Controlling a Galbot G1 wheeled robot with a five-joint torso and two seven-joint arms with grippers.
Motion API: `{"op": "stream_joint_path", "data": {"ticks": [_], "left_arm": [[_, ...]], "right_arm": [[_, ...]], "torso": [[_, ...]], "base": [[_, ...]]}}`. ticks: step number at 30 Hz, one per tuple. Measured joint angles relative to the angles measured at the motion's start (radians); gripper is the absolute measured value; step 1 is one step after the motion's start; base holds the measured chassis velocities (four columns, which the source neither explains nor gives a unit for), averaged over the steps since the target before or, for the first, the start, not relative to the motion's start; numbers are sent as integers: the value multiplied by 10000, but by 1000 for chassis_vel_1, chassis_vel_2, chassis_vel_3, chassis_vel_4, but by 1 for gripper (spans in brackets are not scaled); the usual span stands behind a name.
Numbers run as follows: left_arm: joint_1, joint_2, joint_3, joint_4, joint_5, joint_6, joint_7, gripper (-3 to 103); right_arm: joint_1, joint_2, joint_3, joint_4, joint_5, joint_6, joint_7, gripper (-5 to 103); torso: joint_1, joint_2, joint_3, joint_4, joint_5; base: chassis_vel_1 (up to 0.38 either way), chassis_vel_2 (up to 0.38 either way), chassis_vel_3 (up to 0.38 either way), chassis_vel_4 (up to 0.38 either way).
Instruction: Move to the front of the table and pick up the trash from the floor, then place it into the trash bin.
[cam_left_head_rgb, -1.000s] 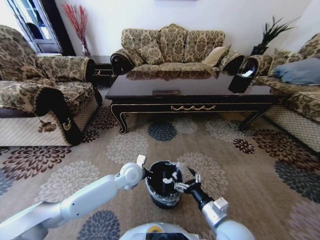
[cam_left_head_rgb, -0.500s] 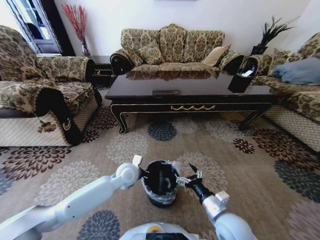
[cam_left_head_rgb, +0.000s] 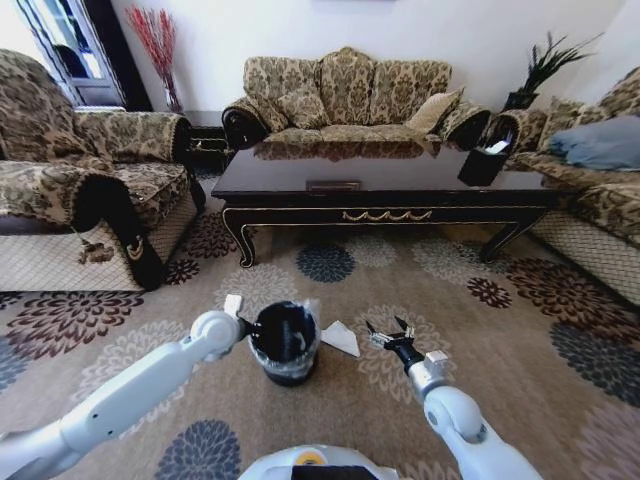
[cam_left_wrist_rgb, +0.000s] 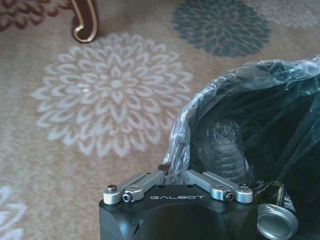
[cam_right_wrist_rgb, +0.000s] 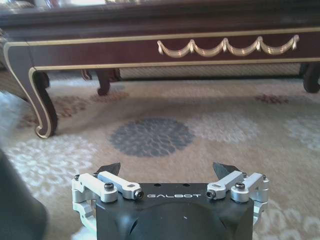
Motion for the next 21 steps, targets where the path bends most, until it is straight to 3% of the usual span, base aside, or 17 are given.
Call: {"op": "stream_joint_path", "data": {"ticks": [11,16,21], "left_arm": [[851,375,-1287,304,253,0,569,0],[1190,468,-1696,137,168,2,575,0],[1336,511,-1798,-93,12,0,362,0]], "right_arm": [[1125,526,-599,-2545,-724,383,-320,100],[1665,926,-1187,-3589,-1630,745,-582,100],[2276,1429,-1485,-4648,-1878,946,-667,100]], "torso": [[0,-1,-1,1,-2],[0,0,-1,6,-2],[0,0,-1,2,0]], "base": [[0,0,0,0],[0,0,0,0],[0,0,0,0]]}}
